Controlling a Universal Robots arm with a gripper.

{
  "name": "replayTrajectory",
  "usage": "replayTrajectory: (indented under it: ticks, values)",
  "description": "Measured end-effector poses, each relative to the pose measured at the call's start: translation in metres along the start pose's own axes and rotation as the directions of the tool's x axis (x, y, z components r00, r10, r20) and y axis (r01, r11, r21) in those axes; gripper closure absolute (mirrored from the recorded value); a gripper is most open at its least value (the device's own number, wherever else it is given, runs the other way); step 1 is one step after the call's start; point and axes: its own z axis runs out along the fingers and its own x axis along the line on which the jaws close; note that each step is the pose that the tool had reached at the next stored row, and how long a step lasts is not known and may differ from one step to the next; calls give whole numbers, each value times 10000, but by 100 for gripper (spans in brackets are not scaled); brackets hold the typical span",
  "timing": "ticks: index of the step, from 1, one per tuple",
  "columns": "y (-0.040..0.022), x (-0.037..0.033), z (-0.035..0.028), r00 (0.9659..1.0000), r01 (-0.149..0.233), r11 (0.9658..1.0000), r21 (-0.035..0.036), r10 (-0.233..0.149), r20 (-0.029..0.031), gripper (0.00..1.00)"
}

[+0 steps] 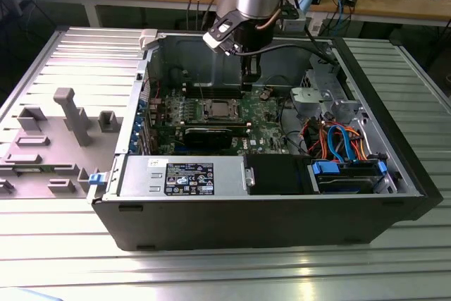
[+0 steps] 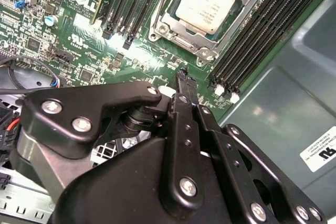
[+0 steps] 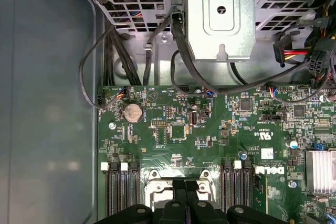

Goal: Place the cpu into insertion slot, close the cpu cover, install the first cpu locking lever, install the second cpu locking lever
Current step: 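Close the cpu cover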

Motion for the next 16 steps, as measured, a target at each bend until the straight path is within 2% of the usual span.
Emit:
replayTrajectory:
  ticks: [1,7,10,12,16]
  values:
    - [-4,0,0,10000,-3,10000,0,3,0,89]
    - [-152,0,37,10000,1,10000,0,-1,0,89]
    - [-324,0,106,10000,-2,10000,0,2,-1,89]
    - [-354,-1,143,10000,1,10000,0,-1,0,89]
    - [-374,0,177,10000,0,10000,0,0,-1,89]
